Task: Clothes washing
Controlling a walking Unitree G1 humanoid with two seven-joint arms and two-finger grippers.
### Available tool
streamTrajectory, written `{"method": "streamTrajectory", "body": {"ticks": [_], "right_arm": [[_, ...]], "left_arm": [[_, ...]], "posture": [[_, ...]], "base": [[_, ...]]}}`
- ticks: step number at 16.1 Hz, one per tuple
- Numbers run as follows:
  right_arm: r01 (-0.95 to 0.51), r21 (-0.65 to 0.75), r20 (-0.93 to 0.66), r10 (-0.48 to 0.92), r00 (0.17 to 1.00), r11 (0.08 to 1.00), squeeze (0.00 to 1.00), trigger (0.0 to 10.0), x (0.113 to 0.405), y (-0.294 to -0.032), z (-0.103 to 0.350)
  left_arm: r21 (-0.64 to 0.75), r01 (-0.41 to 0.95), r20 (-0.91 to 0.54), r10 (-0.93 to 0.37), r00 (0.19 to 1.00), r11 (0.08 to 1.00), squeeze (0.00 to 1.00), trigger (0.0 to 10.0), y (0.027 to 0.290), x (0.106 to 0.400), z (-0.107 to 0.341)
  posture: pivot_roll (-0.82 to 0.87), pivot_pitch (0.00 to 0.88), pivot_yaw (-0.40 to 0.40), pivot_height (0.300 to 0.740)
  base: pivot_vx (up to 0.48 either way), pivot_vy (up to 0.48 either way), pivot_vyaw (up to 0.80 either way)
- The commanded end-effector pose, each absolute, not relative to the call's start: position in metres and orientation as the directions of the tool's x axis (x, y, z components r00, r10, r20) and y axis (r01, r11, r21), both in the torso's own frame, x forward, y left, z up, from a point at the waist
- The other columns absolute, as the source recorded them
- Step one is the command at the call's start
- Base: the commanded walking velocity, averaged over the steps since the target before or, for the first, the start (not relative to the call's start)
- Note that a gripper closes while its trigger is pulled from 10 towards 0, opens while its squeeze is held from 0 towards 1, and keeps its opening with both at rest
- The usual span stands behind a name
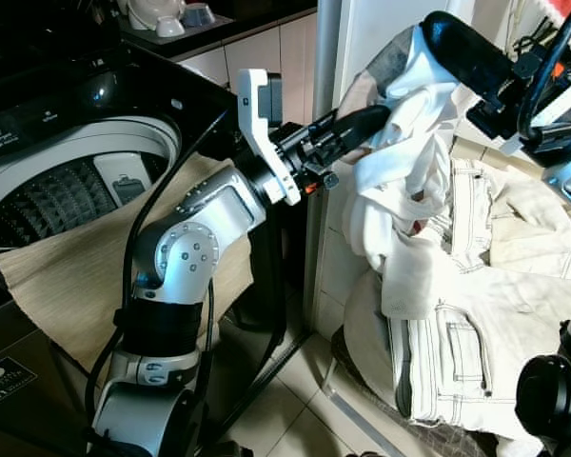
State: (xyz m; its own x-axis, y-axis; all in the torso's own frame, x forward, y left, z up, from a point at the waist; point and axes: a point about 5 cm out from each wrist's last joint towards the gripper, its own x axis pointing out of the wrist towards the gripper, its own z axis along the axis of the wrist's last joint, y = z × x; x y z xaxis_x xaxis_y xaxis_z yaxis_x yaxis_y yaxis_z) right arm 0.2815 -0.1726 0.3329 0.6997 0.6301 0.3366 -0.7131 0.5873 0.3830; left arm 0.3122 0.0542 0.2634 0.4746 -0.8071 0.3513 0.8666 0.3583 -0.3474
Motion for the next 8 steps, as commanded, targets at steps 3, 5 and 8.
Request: {"method": "streamTrajectory", "body": {"ticks": [3, 5, 8], "right_arm": [[-0.727, 0.322, 0.367, 0.628, 0.687, 0.607, 0.05, 10.0, 0.279, -0.172, 0.339], [-0.733, 0.334, 0.371, 0.632, 0.68, 0.593, 1.0, 10.0, 0.279, -0.172, 0.339], [-0.724, 0.338, 0.379, 0.618, 0.689, 0.601, 1.0, 10.0, 0.279, -0.174, 0.34]], "left_arm": [[-0.353, 0.836, 0.368, -0.759, 0.537, 0.421, 0.0, 0.0, 0.064, 0.321, 0.267], [-0.334, 0.788, 0.41, -0.673, 0.616, 0.518, 0.0, 0.0, 0.076, 0.332, 0.276], [-0.315, 0.647, 0.535, -0.433, 0.726, 0.694, 0.0, 0.0, 0.124, 0.355, 0.313]], "posture": [[-0.12, 0.0, 0.083, 0.74], [-0.12, 0.0, 0.084, 0.74], [-0.12, 0.0, 0.086, 0.74]], "base": [[0.0, 0.0, 0.0], [0.0, 0.0, 0.0], [0.0, 0.0, 0.0]]}}
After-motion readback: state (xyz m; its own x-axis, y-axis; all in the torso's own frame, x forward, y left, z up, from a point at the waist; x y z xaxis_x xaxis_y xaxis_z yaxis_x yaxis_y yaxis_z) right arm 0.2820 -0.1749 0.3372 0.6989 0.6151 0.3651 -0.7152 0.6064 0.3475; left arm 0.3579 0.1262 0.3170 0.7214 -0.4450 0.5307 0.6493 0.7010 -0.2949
